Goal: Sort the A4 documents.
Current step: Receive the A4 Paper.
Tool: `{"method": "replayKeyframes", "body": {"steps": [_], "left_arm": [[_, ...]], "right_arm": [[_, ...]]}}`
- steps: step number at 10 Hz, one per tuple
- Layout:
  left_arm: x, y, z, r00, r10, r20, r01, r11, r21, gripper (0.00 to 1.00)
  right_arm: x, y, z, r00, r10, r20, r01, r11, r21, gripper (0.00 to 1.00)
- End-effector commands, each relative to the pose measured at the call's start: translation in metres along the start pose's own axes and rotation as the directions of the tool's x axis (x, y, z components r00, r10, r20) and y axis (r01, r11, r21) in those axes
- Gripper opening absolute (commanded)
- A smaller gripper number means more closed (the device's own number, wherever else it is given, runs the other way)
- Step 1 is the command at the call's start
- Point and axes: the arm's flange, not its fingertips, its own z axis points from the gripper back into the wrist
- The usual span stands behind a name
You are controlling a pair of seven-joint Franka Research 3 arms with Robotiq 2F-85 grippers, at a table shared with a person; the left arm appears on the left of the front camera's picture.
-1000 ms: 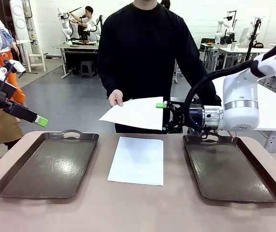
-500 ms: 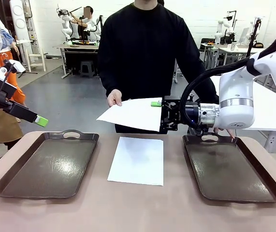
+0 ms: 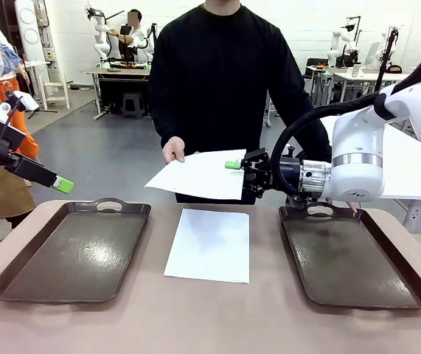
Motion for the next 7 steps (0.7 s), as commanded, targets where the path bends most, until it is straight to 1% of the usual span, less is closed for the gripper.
{"method": "replayKeyframes", "body": {"steps": [1,2,3,4,7], "left_arm": [[-0.0014,0.0029,-0.0003,1.0,-0.005,0.008,0.005,1.0,-0.013,1.0],[-0.0014,0.0029,-0.0003,1.0,-0.005,0.008,0.005,1.0,-0.013,1.0],[-0.0014,0.0029,-0.0003,1.0,-0.005,0.008,0.005,1.0,-0.013,1.0],[-0.0014,0.0029,-0.0003,1.0,-0.005,0.008,0.005,1.0,-0.013,1.0],[-0.0014,0.0029,-0.0003,1.0,-0.005,0.008,0.005,1.0,-0.013,1.0]], "right_arm": [[0.0022,-0.006,-0.0108,0.999,-0.03,0.03,0.029,0.999,0.025,0.1],[0.0021,-0.008,-0.0107,0.999,-0.04,0.032,0.039,0.999,0.036,0.08],[0.0023,-0.0099,-0.0107,0.999,-0.04,0.034,0.039,0.999,0.033,0.1],[0.0023,-0.0117,-0.0088,0.999,-0.041,0.035,0.04,0.999,0.031,0.0],[0.0032,-0.0136,-0.0029,0.998,-0.043,0.043,0.042,0.999,0.025,0.0]]}}
